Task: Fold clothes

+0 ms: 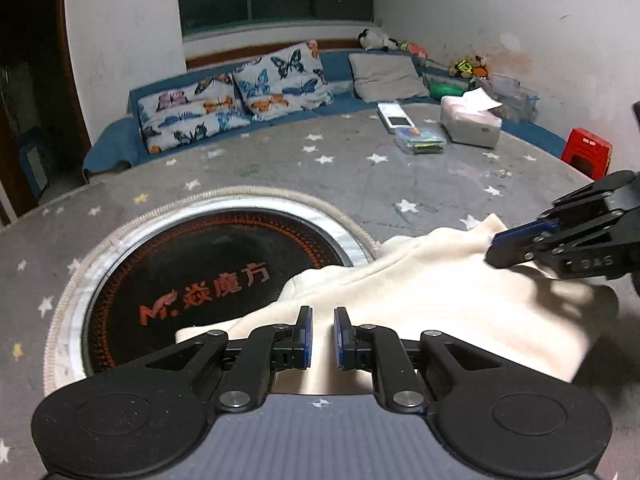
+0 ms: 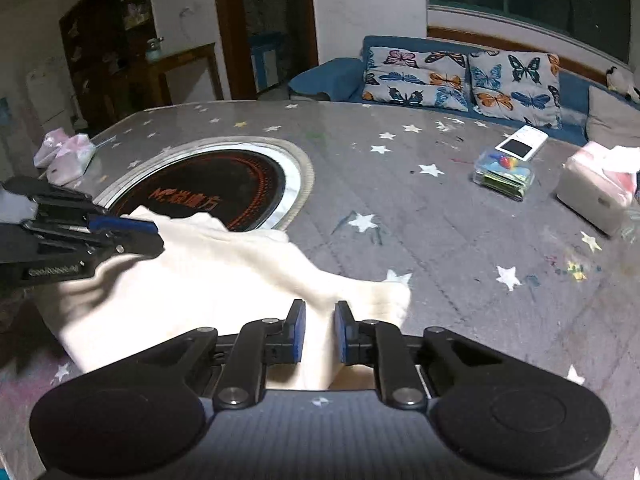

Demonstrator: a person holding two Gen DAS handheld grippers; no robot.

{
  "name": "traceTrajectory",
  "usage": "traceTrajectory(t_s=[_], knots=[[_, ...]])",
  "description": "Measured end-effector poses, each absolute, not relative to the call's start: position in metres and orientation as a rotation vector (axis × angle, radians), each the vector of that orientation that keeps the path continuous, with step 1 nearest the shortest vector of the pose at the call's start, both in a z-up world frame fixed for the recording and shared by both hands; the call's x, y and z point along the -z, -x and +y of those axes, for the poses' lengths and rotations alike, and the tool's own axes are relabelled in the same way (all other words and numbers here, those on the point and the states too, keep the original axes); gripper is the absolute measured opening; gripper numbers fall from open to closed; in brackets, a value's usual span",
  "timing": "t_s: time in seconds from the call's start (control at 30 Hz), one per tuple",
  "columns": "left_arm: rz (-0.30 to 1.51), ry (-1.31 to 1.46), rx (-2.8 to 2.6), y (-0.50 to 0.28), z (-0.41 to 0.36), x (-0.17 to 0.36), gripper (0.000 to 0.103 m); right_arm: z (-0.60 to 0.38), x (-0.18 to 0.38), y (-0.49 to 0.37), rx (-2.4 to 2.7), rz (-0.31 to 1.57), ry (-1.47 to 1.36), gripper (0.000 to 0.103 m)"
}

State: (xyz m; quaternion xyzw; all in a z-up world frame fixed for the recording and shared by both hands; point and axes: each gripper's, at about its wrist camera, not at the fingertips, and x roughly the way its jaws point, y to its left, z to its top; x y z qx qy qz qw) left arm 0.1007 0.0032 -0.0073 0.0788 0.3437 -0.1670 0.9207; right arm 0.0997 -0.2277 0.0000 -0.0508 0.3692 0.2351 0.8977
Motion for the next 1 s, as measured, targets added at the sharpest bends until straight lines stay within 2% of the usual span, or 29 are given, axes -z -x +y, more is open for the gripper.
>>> traceTrajectory(t_s=[0.27,0.53,1.0], knots=[[0.71,-0.135,0.362,-0.112,-0.002,0.007,0.014,-0.203,-0.022,-0.107,-0.573,0.706,0.096,0.014],[0.731,-0.124,0.36,-0.119,-0.005,0.012,0.014,-0.168,0.005,-0.137,-0.573,0.765,0.123,0.014],[0.732,-0.069,0.336,-0.122,-0.005,0.009,0.017,-0.145,-0.003,-0.129,-0.6,0.752,0.219,0.014]])
